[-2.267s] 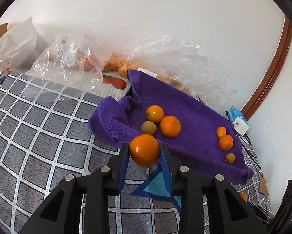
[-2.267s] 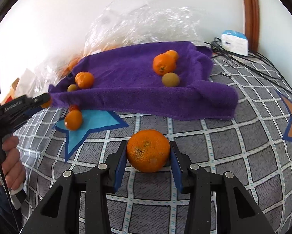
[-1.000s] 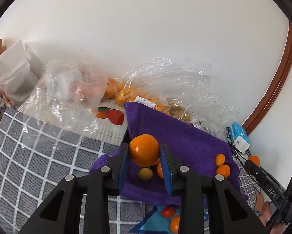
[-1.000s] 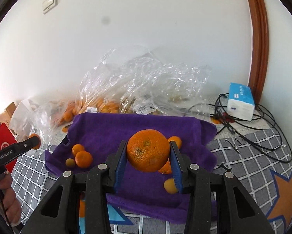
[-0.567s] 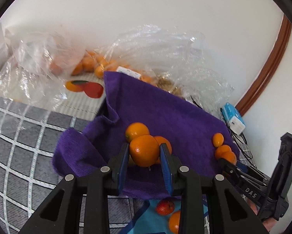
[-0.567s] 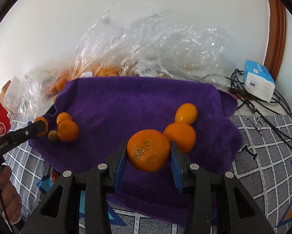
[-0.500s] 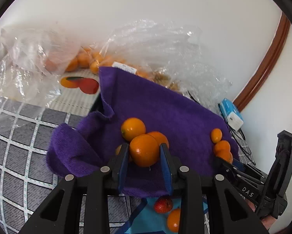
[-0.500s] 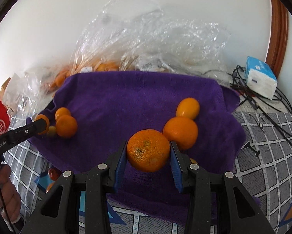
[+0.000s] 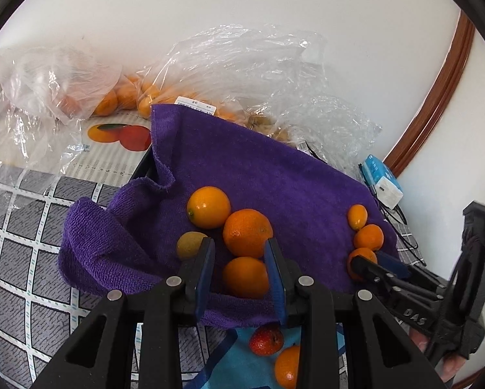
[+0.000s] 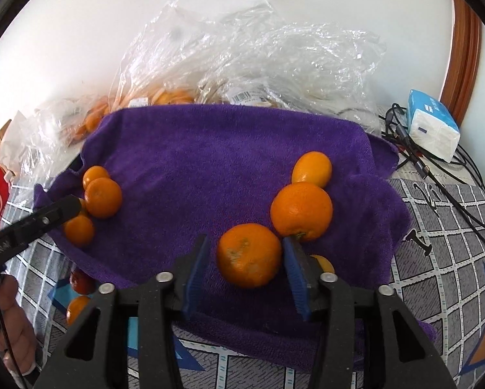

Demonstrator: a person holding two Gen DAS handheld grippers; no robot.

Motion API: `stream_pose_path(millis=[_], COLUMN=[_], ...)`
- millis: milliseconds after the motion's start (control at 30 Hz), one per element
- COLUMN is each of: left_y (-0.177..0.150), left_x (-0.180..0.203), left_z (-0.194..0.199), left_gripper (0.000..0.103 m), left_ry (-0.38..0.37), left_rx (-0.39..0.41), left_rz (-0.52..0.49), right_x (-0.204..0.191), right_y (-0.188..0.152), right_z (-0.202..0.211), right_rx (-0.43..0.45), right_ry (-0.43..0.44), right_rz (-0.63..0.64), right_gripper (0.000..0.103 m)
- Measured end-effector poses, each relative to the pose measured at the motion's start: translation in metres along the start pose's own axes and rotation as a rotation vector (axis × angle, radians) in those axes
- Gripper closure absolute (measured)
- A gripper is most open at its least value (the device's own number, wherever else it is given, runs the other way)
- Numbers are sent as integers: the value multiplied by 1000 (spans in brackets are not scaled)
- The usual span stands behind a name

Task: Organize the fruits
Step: 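Open both grippers to release the oranges on the towel, then close the right gripper on an orange on the star mat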

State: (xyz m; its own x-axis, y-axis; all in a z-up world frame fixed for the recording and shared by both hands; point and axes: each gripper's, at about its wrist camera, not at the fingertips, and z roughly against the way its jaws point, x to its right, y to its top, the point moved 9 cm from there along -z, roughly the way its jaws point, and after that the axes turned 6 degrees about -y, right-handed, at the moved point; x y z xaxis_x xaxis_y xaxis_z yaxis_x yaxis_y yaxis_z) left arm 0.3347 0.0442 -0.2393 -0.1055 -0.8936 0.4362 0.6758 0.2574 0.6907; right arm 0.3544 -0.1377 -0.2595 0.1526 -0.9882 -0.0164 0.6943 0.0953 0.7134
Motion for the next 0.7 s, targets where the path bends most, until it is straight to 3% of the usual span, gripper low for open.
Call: stream_pose_path(millis=[67,133,300,533,700], left_y=[0,2,10,28,30], left_x=[1,2,3,-1,-7], left_z=[0,2,20,45,71], left_gripper=[72,64,49,49,48], left_ry=[10,11,11,83,153], left_rx=[5,13,95,150,146], left_rz=[-11,-18,-20,-25,-38], right_x=[1,3,10,8,-2], right_y=[4,8,15,31,34], right_z=[6,11,22,58,80], right_rx=[29,54,87,187,176], right_ry=[23,33,36,13,7], right_rz=[-18,-35,-89,-104,-77], right_gripper=[41,37,36,36,36])
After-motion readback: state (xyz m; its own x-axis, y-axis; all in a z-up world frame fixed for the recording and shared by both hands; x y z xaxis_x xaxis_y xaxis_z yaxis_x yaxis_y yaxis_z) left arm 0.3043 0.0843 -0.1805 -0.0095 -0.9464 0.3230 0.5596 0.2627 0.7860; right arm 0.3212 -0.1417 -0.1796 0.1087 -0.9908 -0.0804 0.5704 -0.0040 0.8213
